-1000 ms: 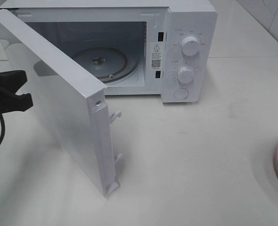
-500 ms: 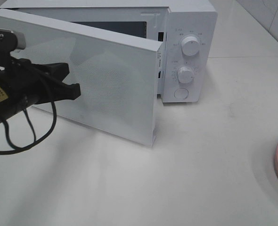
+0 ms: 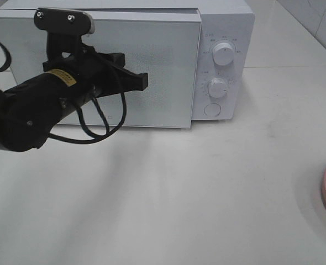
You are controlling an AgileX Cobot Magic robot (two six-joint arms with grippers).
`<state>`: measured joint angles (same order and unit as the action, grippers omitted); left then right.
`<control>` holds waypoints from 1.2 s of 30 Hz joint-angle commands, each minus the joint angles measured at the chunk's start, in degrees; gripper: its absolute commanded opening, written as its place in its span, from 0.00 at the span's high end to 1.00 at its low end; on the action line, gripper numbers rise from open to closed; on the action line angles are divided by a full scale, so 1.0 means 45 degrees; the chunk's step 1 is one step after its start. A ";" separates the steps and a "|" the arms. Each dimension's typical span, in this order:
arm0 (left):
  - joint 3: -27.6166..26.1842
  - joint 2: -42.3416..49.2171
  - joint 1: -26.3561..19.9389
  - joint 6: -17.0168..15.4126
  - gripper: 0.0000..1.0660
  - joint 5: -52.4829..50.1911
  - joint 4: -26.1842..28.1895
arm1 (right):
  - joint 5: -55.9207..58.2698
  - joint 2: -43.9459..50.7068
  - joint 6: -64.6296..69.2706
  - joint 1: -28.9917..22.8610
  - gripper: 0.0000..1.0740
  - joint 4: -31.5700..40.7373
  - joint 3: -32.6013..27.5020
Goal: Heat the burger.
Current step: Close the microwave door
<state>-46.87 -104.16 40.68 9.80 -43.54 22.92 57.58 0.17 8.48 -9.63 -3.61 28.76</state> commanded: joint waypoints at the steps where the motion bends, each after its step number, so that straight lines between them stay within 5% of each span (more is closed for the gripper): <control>1: -0.1133 -0.0573 0.0076 0.0064 1.00 0.0407 0.0395 | -0.0076 0.0382 -0.0102 0.0076 0.32 0.0051 -0.0038; 10: -0.2712 -0.1413 0.0076 0.0166 1.00 0.0840 0.0764 | -0.0076 0.0382 -0.0102 0.0076 0.32 0.0051 -0.0038; 16: -0.3922 -0.1986 0.0076 0.1732 1.00 0.1057 0.1935 | -0.0076 0.0382 -0.0102 0.0076 0.32 0.0051 -0.0038; 22: -0.4889 -0.2177 -0.0025 0.2088 1.00 0.1515 0.2992 | -0.0076 0.0382 -0.0102 0.0076 0.32 0.0051 -0.0038; 29: -0.4877 -0.2101 0.0446 0.2228 1.00 0.1859 0.2432 | -0.0076 0.0382 -0.0102 0.0076 0.32 0.0051 -0.0038; 36: -0.4877 -0.1451 0.1171 0.3463 1.00 0.5182 0.2470 | -0.0076 0.0382 -0.0102 0.0076 0.32 0.0051 -0.0038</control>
<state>-68.35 -112.30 44.92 23.72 -25.67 33.46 57.58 0.17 8.48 -9.63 -3.61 28.76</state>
